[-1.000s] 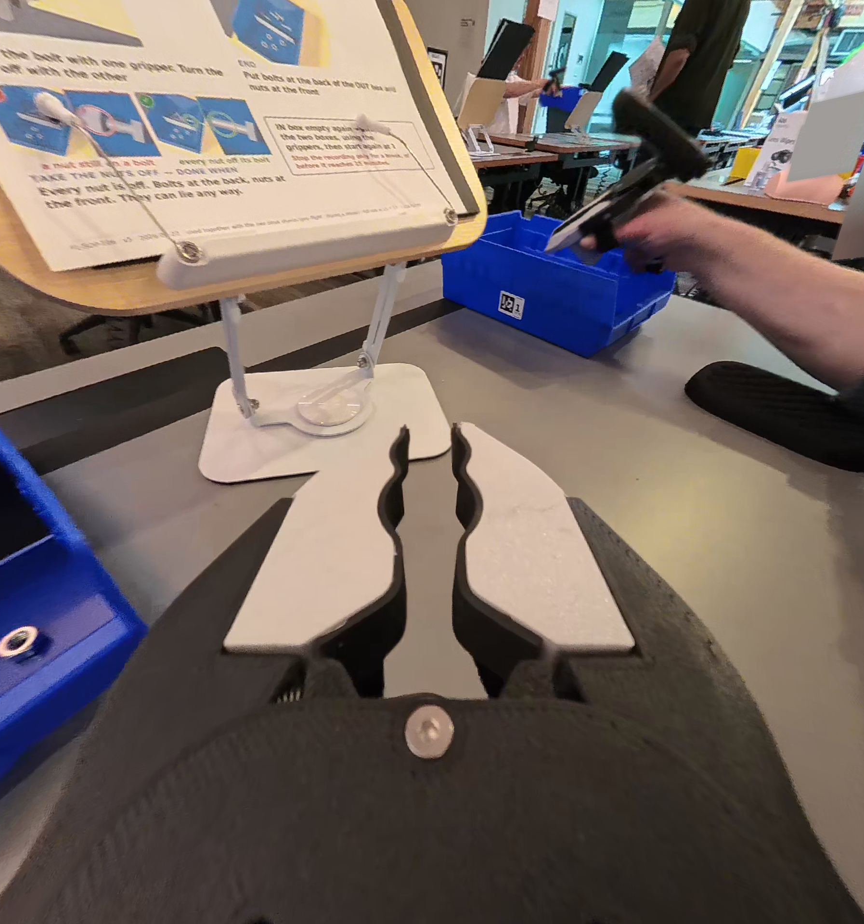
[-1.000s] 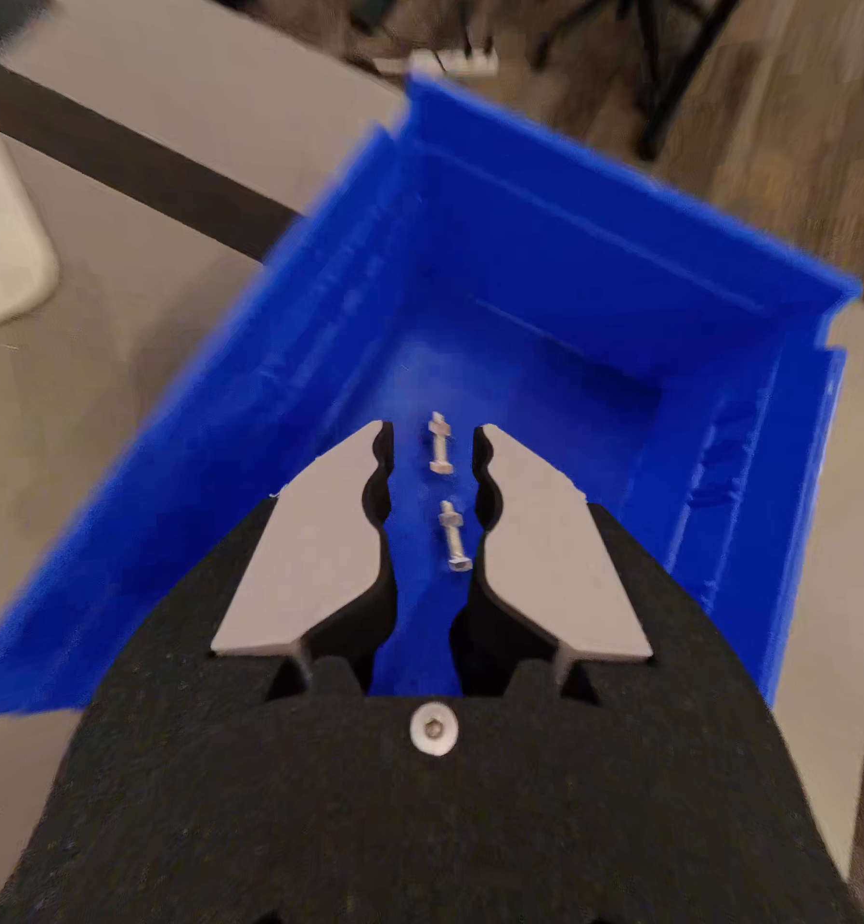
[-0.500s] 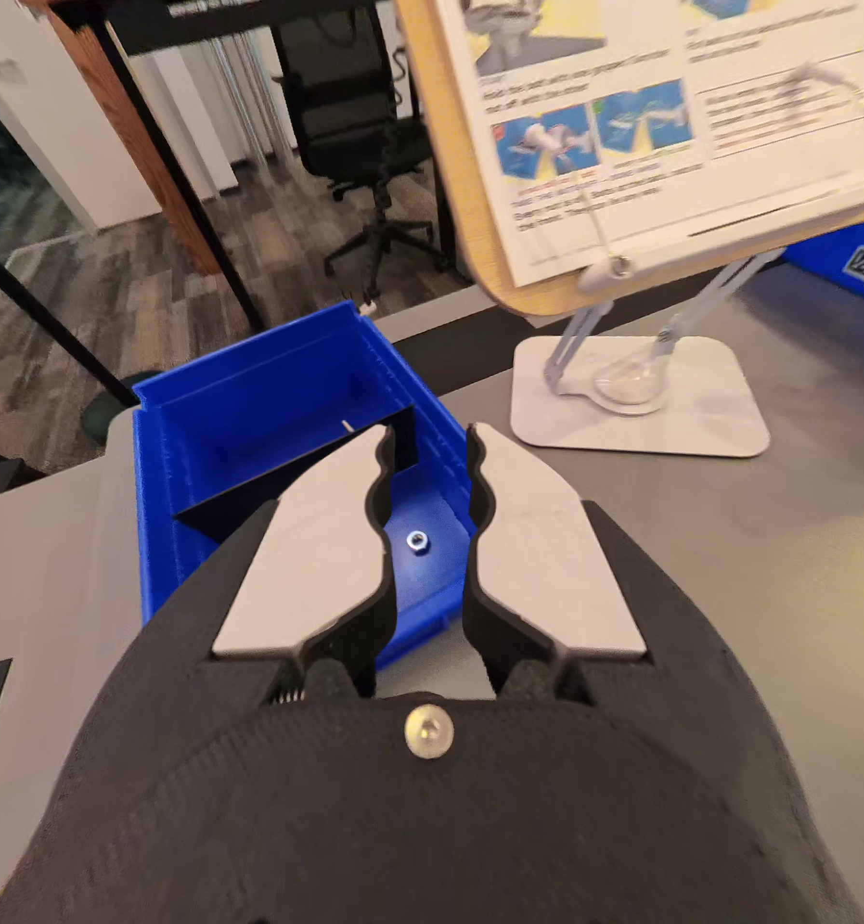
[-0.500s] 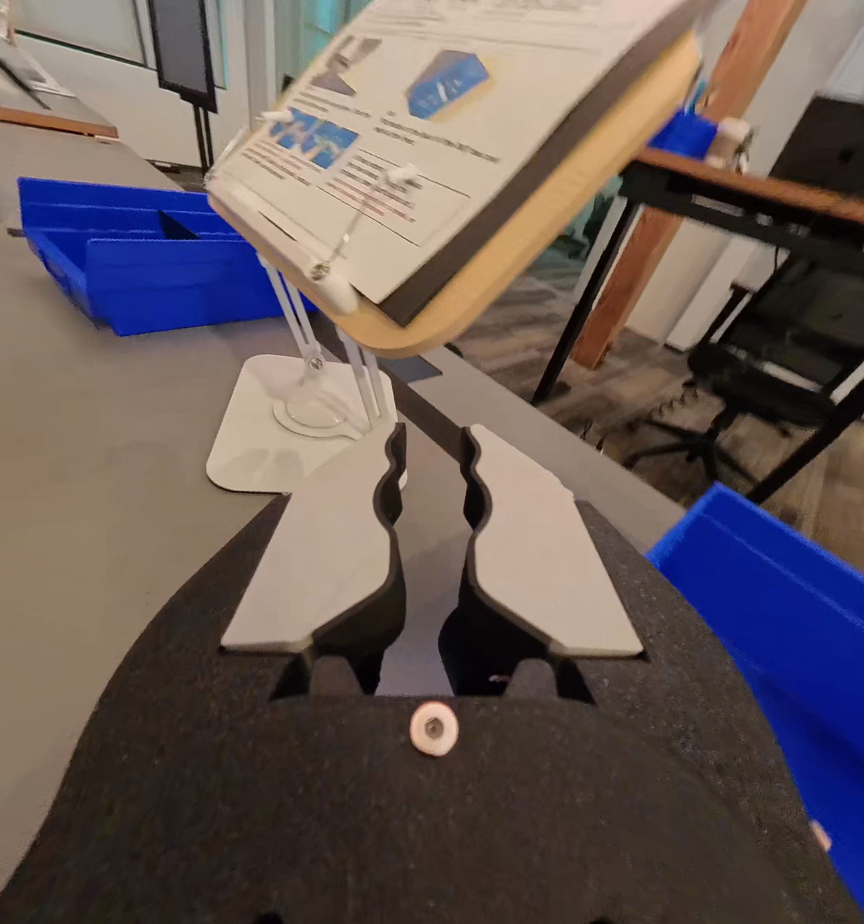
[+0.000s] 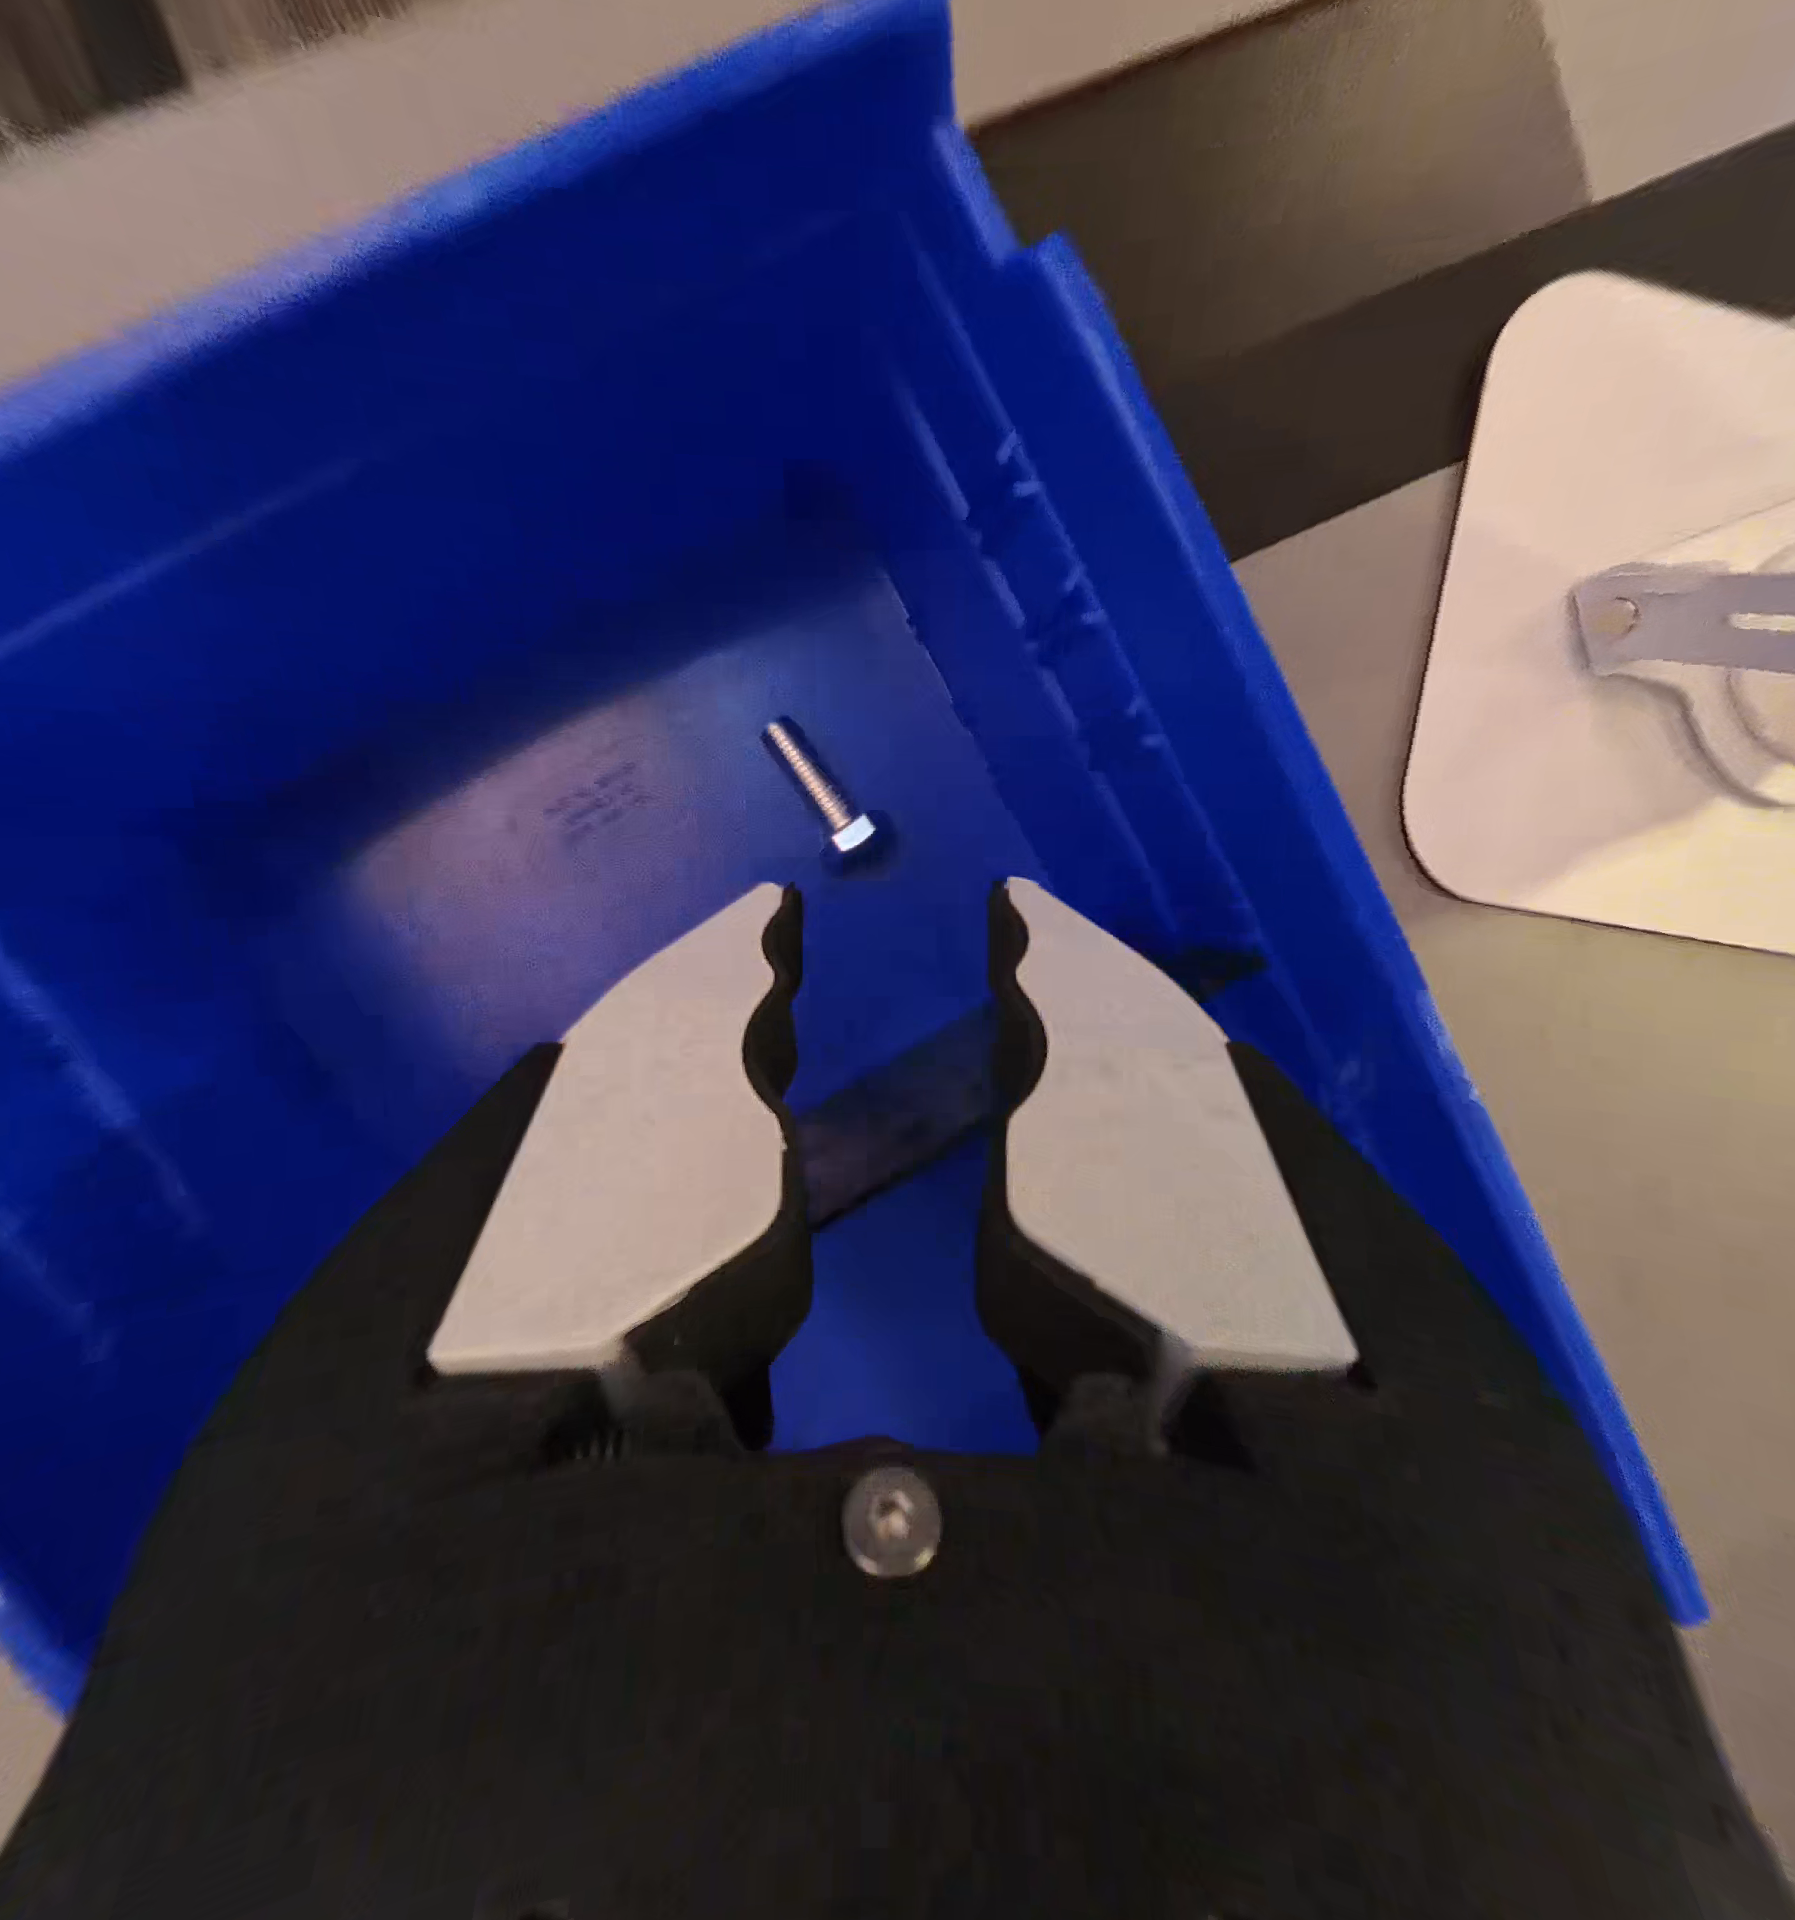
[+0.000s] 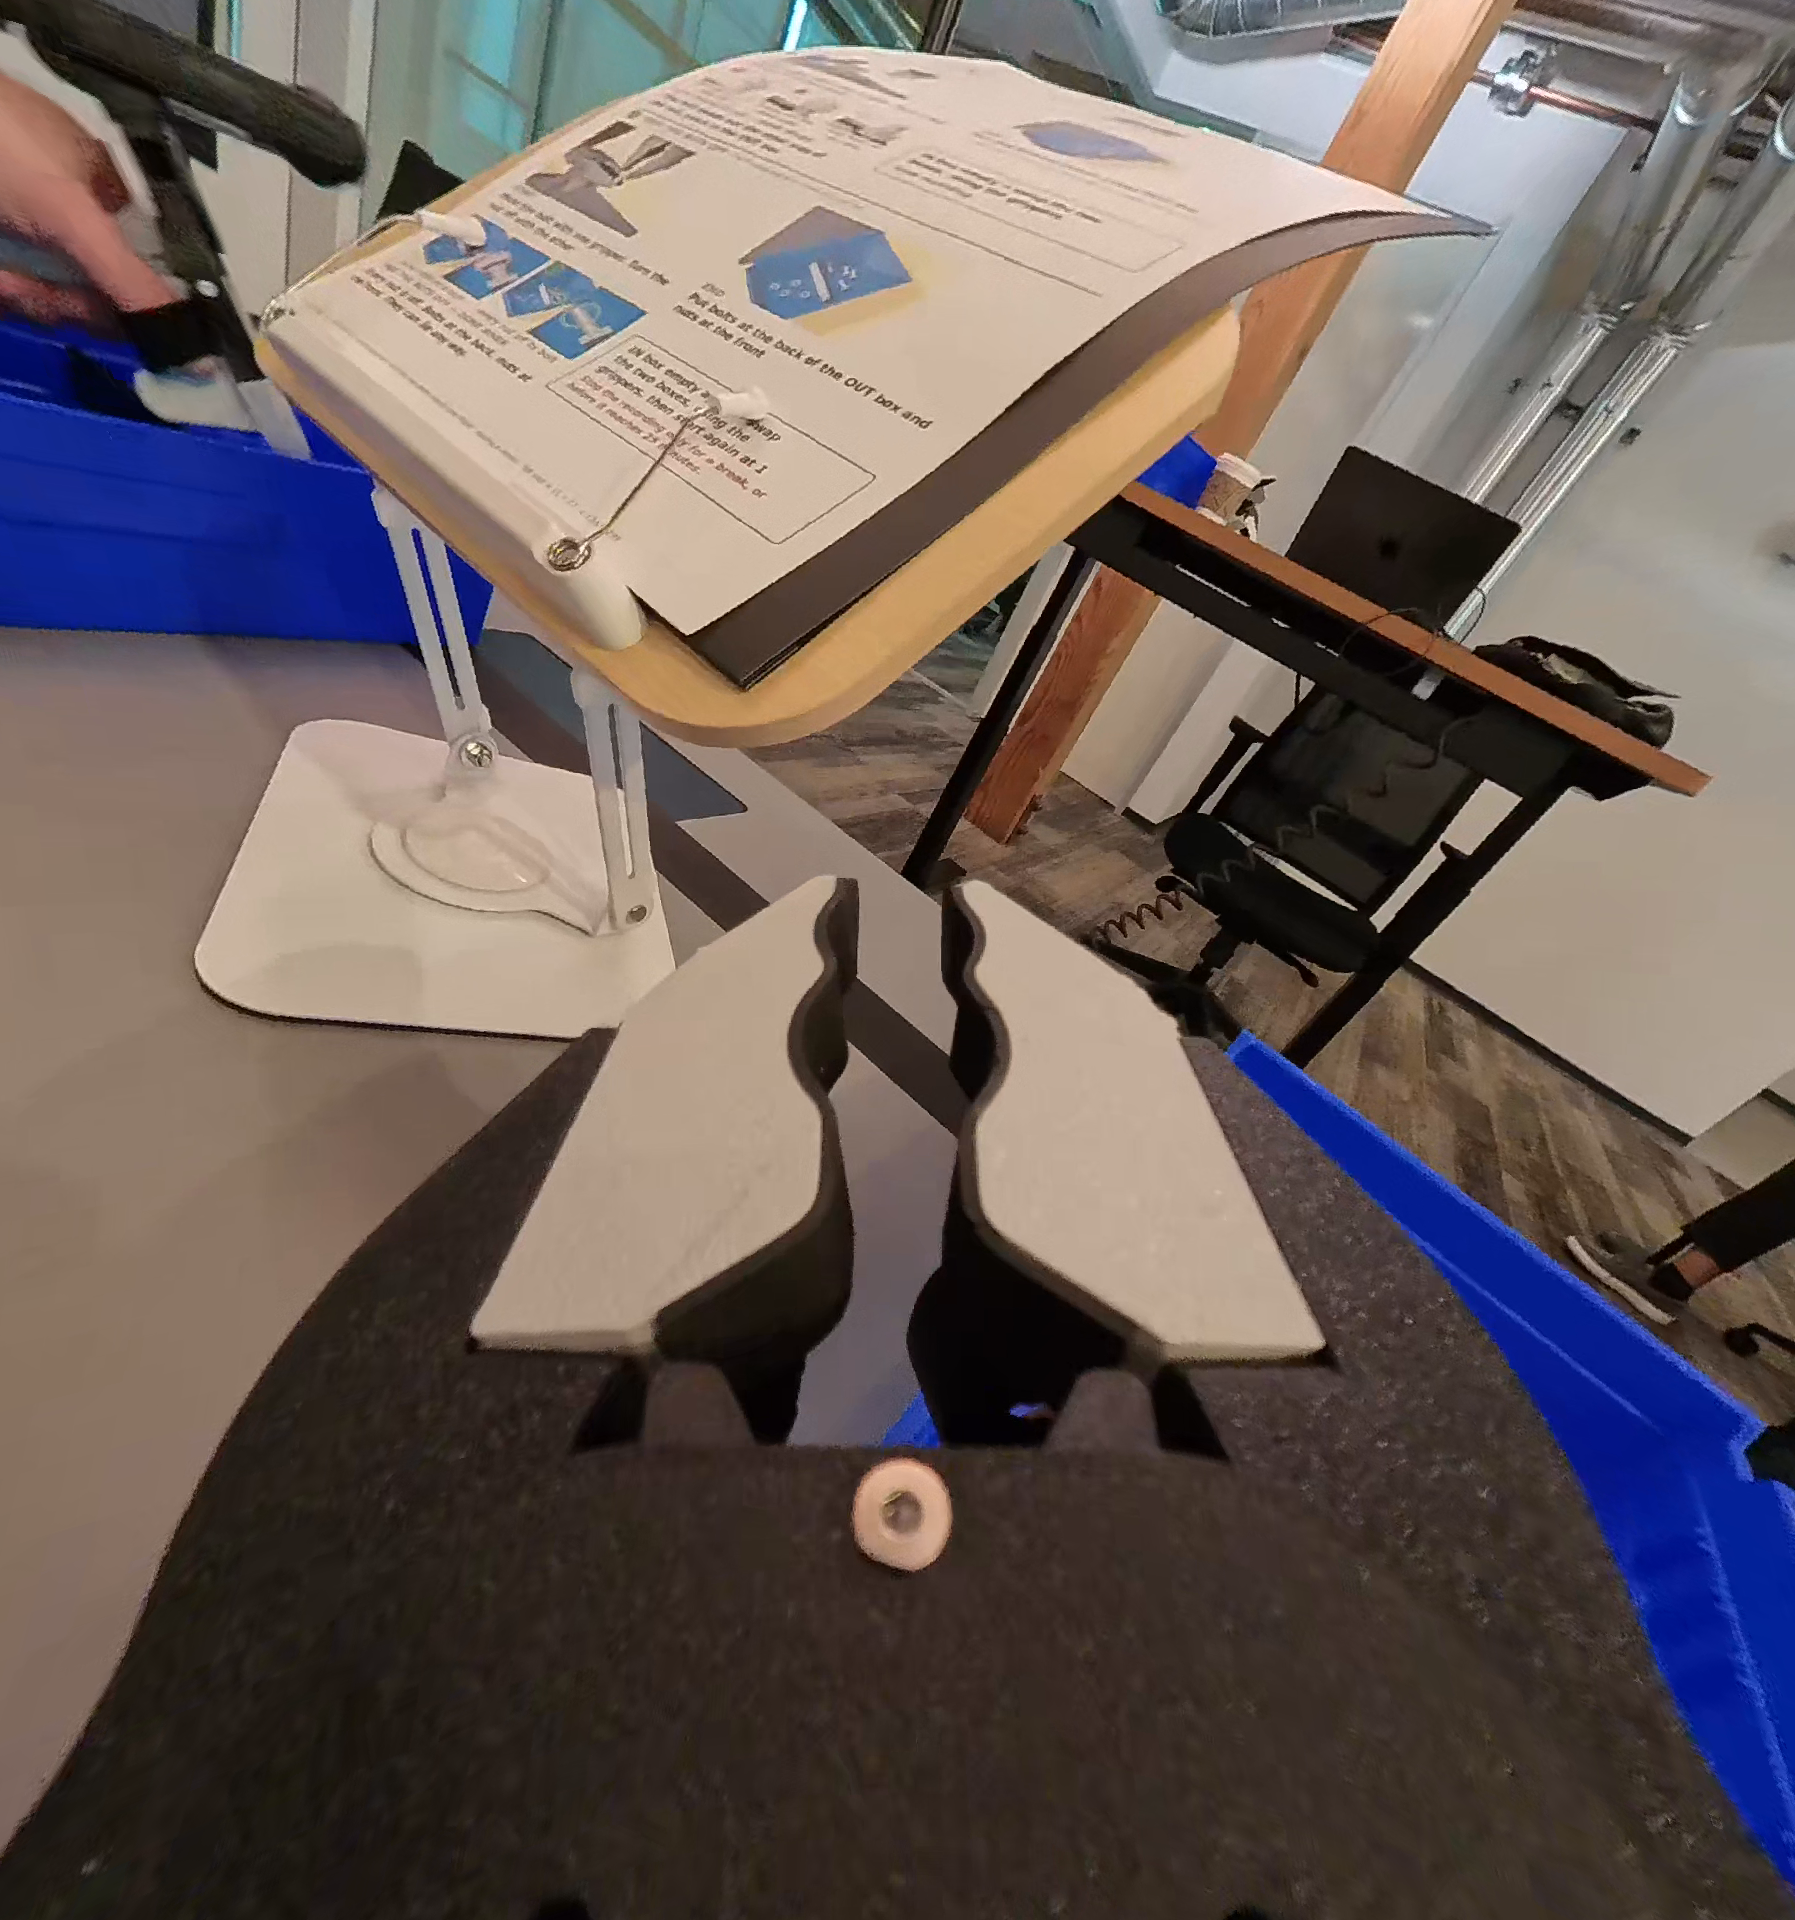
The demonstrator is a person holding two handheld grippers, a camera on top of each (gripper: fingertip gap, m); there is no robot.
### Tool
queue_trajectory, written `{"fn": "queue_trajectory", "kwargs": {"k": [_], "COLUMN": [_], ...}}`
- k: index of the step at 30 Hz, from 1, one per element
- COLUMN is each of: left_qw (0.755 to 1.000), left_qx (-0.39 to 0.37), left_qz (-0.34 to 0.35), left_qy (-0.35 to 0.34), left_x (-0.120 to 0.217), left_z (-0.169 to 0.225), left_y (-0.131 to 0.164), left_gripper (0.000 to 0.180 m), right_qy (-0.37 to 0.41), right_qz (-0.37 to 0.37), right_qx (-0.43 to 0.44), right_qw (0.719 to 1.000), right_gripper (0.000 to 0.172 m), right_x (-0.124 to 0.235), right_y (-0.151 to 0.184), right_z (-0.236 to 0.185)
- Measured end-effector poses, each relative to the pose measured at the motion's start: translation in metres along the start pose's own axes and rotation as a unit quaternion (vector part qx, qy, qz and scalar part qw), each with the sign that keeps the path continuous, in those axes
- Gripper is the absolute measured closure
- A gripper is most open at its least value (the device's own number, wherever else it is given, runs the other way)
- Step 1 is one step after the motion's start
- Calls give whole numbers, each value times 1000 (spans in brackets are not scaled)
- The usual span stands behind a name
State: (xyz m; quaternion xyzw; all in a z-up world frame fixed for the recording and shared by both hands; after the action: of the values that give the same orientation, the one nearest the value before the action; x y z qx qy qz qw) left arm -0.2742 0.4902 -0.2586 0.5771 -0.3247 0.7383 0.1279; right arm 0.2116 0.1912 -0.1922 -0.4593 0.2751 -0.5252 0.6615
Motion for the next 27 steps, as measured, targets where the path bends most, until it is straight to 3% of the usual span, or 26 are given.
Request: {"fn": "queue_trajectory", "kwargs": {"k": [3,8,13,16,21,27], "left_qw": [998,982,968,969,985,995], "left_qx": [9,45,60,57,50,32], "left_qz": [-56,-181,-241,-238,-160,73], "left_qy": [-14,-8,-16,-28,-25,68], "left_x": [-16,-45,-66,-69,-58,21], "left_z": [-6,-14,-21,-23,-26,7], "left_y": [-17,-24,-21,-24,-28,-24], "left_gripper": [155,145,154,169,170,171], "right_qy": [-1,-11,-9,-5,-1,-21], "right_qz": [-12,-4,1,4,5,34], "right_qx": [22,11,12,6,8,30], "right_qw": [1000,1000,1000,1000,1000,999], "right_gripper": [157,157,157,157,157,157], "right_x": [-3,-3,1,3,5,10], "right_y": [4,5,4,4,2,-17], "right_z": [-5,-7,-4,-1,0,-10]}}
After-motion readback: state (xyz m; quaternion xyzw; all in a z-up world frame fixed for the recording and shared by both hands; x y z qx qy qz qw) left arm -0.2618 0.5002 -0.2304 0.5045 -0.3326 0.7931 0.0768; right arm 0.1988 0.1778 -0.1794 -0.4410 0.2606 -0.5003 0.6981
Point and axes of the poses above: each gripper's, where its closed fingertips meet, x back along the fingers, y out of its underside, z = x × y across the jaws, the point moved 5 cm from there along x, back along the fingers, and after that the axes turned 8 degrees about -z, right-handed, at the moved point
